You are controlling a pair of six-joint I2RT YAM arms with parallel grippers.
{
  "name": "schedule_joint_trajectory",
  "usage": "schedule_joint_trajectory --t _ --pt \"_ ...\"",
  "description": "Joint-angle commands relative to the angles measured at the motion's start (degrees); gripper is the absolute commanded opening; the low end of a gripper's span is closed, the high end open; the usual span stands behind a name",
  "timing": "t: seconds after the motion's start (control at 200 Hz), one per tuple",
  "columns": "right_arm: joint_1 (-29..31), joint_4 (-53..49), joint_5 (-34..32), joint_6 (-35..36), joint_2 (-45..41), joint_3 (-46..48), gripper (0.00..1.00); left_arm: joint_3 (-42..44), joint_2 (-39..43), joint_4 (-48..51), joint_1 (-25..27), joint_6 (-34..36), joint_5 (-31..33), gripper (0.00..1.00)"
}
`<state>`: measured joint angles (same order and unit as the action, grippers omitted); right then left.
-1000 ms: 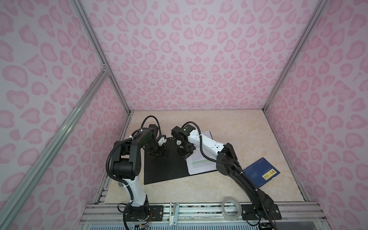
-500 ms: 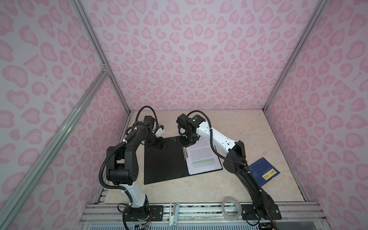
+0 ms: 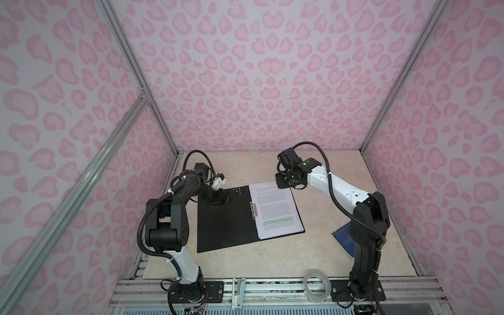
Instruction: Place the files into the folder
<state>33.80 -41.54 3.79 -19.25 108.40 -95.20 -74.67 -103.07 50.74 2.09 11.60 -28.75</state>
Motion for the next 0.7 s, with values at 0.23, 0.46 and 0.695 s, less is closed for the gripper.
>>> schedule_joint_trajectory --t 0.23,0.46,0.695 --pt "-2.54 20.92 -10.20 1.44 -9.14 15.31 0.36 -0.21 -1.85 -5.65 5.79 -2.99 0.45 0.98" --pt "-6.56 26.69 -12.43 -1.46 -11.61 18.49 0.33 0.90 -2.14 -8.25 8.73 -6.49 3.23 0.98" --pt "-8.27 30.64 -10.03 3.31 -14.89 20.62 0.37 2.25 -0.51 -9.87 10.47 -8.90 4.45 0.98"
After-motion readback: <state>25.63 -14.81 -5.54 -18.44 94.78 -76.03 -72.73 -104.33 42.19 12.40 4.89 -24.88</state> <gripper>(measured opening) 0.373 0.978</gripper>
